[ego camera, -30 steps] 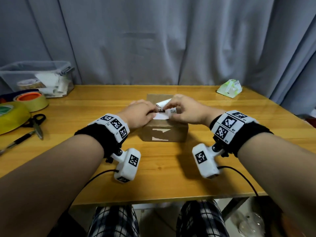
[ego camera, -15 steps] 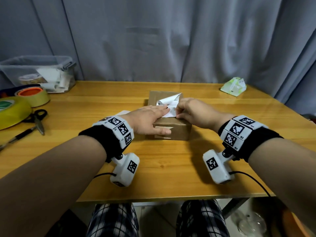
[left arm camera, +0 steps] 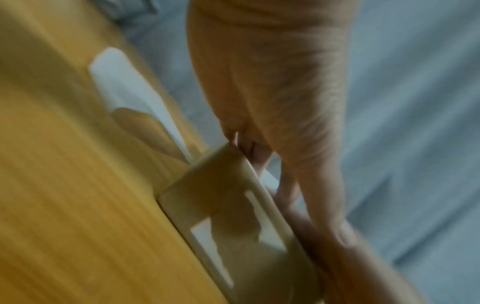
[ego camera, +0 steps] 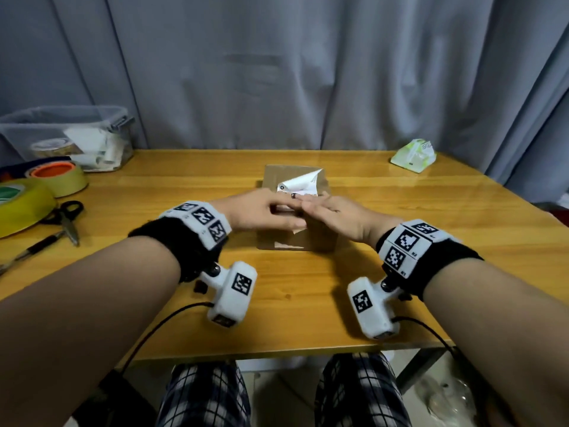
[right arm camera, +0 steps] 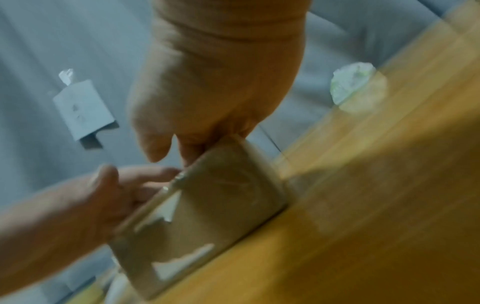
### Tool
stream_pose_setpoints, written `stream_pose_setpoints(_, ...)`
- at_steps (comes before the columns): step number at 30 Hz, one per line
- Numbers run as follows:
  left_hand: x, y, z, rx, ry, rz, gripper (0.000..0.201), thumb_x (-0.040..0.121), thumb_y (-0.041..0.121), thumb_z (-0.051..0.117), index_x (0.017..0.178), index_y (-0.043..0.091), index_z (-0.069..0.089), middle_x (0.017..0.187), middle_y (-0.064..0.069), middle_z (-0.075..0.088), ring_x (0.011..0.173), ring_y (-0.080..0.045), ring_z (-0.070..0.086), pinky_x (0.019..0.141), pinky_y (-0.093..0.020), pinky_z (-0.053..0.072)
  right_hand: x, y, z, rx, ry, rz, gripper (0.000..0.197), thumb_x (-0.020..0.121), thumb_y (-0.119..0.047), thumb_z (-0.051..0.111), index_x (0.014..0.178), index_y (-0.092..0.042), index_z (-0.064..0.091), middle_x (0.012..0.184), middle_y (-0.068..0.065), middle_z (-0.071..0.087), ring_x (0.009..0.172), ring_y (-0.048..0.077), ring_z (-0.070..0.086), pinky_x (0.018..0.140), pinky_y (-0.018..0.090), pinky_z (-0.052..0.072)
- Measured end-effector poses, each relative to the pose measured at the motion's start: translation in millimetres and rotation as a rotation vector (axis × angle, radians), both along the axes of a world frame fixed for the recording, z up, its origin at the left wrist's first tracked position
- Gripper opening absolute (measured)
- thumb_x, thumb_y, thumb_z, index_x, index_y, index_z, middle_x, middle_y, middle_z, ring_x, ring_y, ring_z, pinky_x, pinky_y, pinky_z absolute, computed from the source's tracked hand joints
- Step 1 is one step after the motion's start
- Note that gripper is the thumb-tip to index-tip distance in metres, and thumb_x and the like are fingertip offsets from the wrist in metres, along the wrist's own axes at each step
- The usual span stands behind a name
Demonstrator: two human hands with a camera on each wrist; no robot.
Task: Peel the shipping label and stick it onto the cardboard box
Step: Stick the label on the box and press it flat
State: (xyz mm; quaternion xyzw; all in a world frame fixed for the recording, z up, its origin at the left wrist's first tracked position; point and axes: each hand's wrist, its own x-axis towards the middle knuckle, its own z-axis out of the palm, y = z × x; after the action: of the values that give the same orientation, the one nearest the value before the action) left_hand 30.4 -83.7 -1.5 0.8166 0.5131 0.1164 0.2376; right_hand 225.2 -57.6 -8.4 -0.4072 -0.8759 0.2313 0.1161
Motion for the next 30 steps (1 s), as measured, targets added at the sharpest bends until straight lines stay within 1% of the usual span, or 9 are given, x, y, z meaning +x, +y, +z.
stream_pose_setpoints(3,-17,2,-6,0.045,-0.21,0.159,0.049,0.078,0.056,0.056,0.099,0.012,0.059,0.099,-0.007,0.068,0.09,-0.016,0.06,0.092,-0.043,0.048,17,7,3,0.052,-0.075,-0.022,0.058,0.087,-0.056,0.035,0.124,-0.019,0.061,0.136,0.003,0.056,0.129,0.016,0.048,0.113,0.026,0.028)
stream_pose_setpoints(5,-15,6,-8,0.139,-0.142,0.244,0.033,0.088,0.045,0.053,0.092,0.013,0.058,0.084,-0.006,0.065,0.076,-0.017,0.054,0.08,-0.042,0.049,23,11,12,0.095,-0.075,-0.121,0.06,0.08,-0.059,0.04,0.103,-0.013,0.072,0.101,0.01,0.073,0.098,0.021,0.064,0.09,0.033,0.049)
stream_pose_setpoints(7,-9,8,-6,0.209,-0.163,0.311,0.023,0.088,0.037,0.057,0.085,0.015,0.059,0.079,-0.001,0.064,0.073,-0.015,0.054,0.074,-0.033,0.047,15,11,20,0.195,-0.12,-0.171,0.044,0.086,-0.042,0.048,0.091,-0.004,0.072,0.081,0.013,0.071,0.078,0.026,0.06,0.069,0.033,0.048)
stream_pose_setpoints(11,-6,11,-7,0.214,-0.216,0.264,0.011,0.082,0.02,0.067,0.086,0.018,0.056,0.094,-0.001,0.069,0.089,-0.017,0.063,0.085,-0.03,0.048,-11,0,12,0.146,-0.177,0.024,0.056,0.085,-0.047,0.03,0.125,-0.02,0.059,0.133,0.008,0.059,0.122,0.024,0.053,0.105,0.035,0.04)
stream_pose_setpoints(13,-7,10,-8,0.216,-0.138,0.225,0.014,0.084,0.021,0.064,0.094,0.014,0.058,0.096,-0.002,0.067,0.091,-0.02,0.061,0.085,-0.031,0.047,-5,-2,2,0.073,-0.102,0.059,0.059,0.085,-0.045,0.028,0.131,-0.02,0.054,0.143,0.003,0.049,0.133,0.017,0.044,0.113,0.028,0.03)
stream_pose_setpoints(18,-9,9,-4,0.225,-0.071,0.207,0.024,0.087,0.023,0.06,0.11,0.015,0.059,0.107,0.001,0.059,0.102,-0.016,0.055,0.086,-0.022,0.038,25,9,6,0.022,0.001,0.006,0.044,0.095,-0.037,0.036,0.127,-0.016,0.058,0.142,0.002,0.049,0.134,0.01,0.041,0.109,0.015,0.021)
stream_pose_setpoints(23,-14,16,6,0.104,0.031,0.168,0.052,0.088,0.031,0.058,0.135,0.013,0.043,0.137,-0.007,0.045,0.123,-0.017,0.043,0.091,-0.011,0.026,0,18,3,-0.017,-0.046,0.039,0.07,0.08,-0.055,0.023,0.135,-0.022,0.05,0.151,-0.002,0.037,0.141,0.012,0.03,0.117,0.025,0.013)
stream_pose_setpoints(27,-18,25,10,0.031,0.095,0.153,0.062,0.086,0.038,0.059,0.139,0.016,0.036,0.14,-0.005,0.038,0.127,-0.017,0.039,0.1,-0.018,0.026,-4,31,4,0.003,-0.173,0.103,0.069,0.082,-0.041,0.01,0.144,-0.022,0.03,0.157,-0.003,0.02,0.146,0.009,0.013,0.119,0.033,-0.004)
stream_pose_setpoints(30,-21,29,10,0.004,0.075,0.162,0.062,0.083,0.041,0.062,0.135,0.018,0.038,0.137,-0.003,0.036,0.123,-0.013,0.037,0.1,-0.019,0.026,-4,43,2,0.018,-0.253,0.071,0.066,0.086,-0.045,0.008,0.147,-0.025,0.021,0.159,-0.005,0.014,0.147,0.008,0.006,0.118,0.038,-0.008)
